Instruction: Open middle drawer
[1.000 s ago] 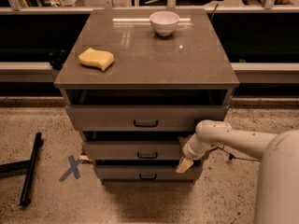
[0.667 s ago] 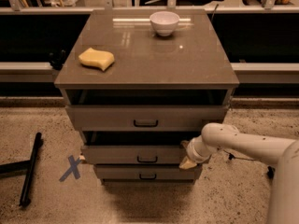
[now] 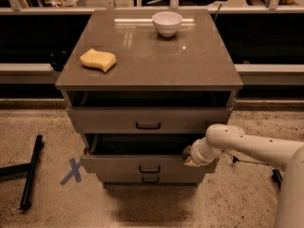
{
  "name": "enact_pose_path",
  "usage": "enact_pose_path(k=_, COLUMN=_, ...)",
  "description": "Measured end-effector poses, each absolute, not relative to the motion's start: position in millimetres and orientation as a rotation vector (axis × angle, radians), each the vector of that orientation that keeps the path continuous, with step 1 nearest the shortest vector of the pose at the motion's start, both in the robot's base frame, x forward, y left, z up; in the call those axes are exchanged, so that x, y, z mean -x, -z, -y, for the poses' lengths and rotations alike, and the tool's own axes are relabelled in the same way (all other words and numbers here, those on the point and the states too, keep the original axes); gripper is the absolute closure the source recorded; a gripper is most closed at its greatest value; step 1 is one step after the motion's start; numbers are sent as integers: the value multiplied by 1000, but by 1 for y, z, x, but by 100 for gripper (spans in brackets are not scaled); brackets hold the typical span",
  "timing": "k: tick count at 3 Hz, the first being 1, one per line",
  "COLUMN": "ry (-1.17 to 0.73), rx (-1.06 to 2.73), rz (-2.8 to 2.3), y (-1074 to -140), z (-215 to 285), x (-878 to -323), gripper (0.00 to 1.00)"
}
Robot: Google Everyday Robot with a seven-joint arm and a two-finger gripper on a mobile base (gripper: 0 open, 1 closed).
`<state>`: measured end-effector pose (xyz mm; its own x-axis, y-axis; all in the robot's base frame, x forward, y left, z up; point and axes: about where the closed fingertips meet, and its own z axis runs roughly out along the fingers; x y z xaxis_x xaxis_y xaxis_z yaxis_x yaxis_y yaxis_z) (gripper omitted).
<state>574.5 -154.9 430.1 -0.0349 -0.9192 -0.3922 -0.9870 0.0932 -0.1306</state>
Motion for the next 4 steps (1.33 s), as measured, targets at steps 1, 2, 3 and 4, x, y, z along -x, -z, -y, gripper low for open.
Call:
enact_pose_path(k=1, ry=-248, rx=1874, rz=-2004, y=-432, z=155, x=-574, gripper=0)
enact_pose_path(k=2, ry=-256, rx=1880, rz=-2003, y=-431, z=155, x=-574, gripper=0)
enact_pose_path(k=3, ry=-297, rx=1909, rz=-1998, y=-425, z=153, x=-569, gripper=0)
enact_pose_path(k=4, ry=-367, rx=1968, rz=-2005, y=-416, z=149, x=-543, gripper=26)
